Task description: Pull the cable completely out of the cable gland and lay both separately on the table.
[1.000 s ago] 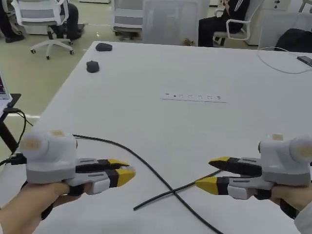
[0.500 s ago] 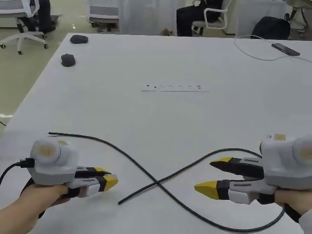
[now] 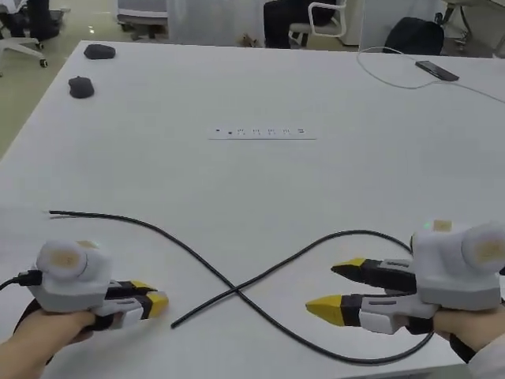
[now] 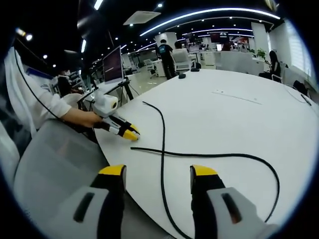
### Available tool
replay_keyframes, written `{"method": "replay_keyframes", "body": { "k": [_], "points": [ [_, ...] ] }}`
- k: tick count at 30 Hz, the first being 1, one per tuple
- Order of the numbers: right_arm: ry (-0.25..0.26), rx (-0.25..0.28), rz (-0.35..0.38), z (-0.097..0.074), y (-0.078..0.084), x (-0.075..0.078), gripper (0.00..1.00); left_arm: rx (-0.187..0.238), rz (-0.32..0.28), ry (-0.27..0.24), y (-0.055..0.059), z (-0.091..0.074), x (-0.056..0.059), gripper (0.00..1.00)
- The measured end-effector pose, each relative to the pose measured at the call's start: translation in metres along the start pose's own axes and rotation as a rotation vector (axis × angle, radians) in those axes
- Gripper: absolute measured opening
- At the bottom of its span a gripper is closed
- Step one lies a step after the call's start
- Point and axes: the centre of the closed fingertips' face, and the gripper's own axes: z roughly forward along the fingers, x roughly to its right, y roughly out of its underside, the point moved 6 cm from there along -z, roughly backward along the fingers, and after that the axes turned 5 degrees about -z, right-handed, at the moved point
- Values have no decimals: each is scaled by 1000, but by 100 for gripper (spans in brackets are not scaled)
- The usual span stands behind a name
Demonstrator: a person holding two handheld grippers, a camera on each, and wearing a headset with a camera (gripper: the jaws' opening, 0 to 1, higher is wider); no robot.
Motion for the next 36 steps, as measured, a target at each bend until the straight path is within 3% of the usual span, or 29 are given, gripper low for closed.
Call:
{"method": "replay_keyframes", "body": {
  "k": [8,14,18,20,26,33,36],
  "points": [
    [-18,-34,-33,8,-1,-6,54,8,-8,-7,-2,0,-1,17],
    [-20,-21,-30,6,-2,-5,54,5,-8,6,-4,-1,0,26],
    [-21,-24,-33,3,1,-5,54,13,10,1,-14,-9,4,29],
    [-25,-25,-31,1,2,-6,54,49,-18,19,-23,-16,8,33],
    [-24,-48,-25,-3,6,-4,54,70,-44,93,-34,-43,27,47],
    [-31,-56,-13,-6,7,-5,55,79,-25,53,-35,-92,46,57],
    [-30,-74,-8,-7,10,-5,55,91,19,19,-33,-114,56,60]
  ]
}}
